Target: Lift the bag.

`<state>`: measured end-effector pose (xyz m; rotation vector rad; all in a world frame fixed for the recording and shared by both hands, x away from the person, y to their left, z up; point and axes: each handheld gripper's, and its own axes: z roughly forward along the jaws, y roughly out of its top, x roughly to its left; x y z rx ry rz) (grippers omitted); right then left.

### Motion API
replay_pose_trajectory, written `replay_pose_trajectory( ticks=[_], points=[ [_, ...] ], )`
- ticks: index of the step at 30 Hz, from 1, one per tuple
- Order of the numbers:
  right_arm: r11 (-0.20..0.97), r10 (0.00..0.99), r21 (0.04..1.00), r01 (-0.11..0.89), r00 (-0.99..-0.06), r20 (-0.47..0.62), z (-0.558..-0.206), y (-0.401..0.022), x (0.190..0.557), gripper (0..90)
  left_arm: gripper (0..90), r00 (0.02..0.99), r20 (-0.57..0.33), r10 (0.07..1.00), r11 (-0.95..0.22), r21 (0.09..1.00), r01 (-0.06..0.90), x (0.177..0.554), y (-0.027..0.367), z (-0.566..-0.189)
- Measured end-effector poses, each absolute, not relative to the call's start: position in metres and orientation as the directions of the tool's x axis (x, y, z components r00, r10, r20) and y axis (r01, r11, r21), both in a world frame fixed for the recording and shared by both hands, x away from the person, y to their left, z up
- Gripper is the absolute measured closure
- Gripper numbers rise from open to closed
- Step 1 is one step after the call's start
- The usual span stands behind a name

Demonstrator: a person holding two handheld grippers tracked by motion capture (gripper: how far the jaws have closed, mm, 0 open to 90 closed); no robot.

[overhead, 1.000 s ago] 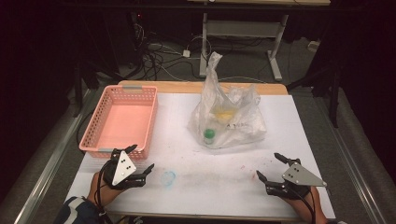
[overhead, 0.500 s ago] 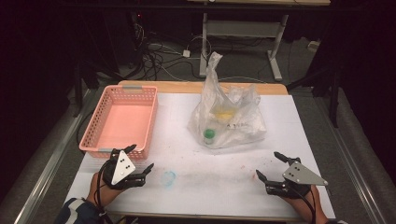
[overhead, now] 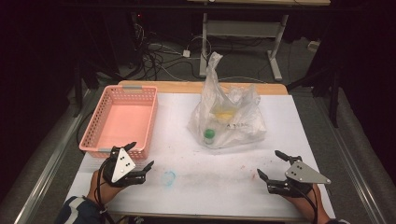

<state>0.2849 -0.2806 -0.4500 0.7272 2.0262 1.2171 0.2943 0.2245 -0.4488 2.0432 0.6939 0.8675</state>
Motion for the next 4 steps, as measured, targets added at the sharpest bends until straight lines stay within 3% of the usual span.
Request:
replay_pose_trajectory(
  ticks=[4],
  points=[
    [0.409, 0.737, 0.902, 0.139, -0.633, -0.237, -0.4513, -0.2834, 0.2863, 15.9, 16.1, 0.608, 0.325, 0.724, -0.520, 0.836, 0.172, 0.2967, 0.2247, -0.4466]
  ],
)
